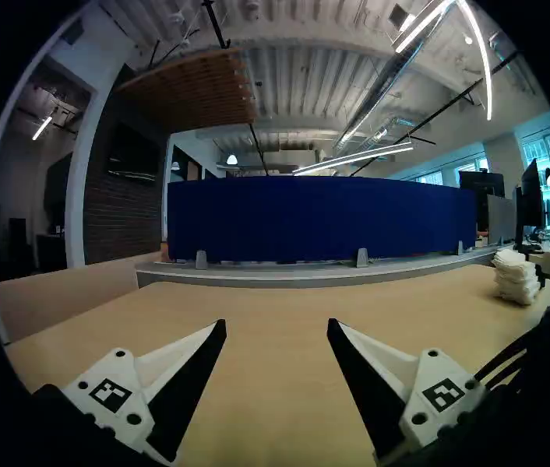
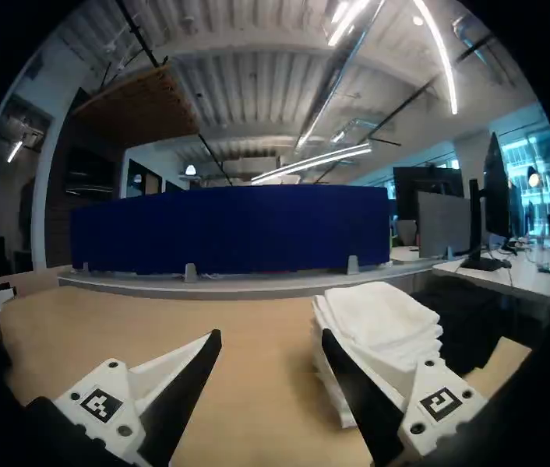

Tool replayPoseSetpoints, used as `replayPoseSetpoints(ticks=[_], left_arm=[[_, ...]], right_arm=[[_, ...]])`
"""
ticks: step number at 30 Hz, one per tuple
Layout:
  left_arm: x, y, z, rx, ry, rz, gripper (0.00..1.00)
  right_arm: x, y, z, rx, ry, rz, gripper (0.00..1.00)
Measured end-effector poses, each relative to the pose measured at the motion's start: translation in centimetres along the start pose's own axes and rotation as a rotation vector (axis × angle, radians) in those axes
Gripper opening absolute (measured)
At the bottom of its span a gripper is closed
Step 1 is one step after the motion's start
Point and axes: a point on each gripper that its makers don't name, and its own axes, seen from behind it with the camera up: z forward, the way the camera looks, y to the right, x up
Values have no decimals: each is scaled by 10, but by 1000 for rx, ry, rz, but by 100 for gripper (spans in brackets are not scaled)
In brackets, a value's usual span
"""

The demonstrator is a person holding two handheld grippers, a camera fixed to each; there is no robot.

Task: Fold towel

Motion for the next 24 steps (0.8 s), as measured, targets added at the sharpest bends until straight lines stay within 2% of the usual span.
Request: replayPoseSetpoints(ticks=[6,17,24], left_arm=[[0,0,0,0,0,0,96],[1,1,0,0,0,0,96],[0,0,0,0,0,0,96]], right_arm=[[-4,-6,-3,-1,-1,6,100],[-8,-15,-4,15,15,-39,100],[-8,-18,-4,22,21,-44,100]])
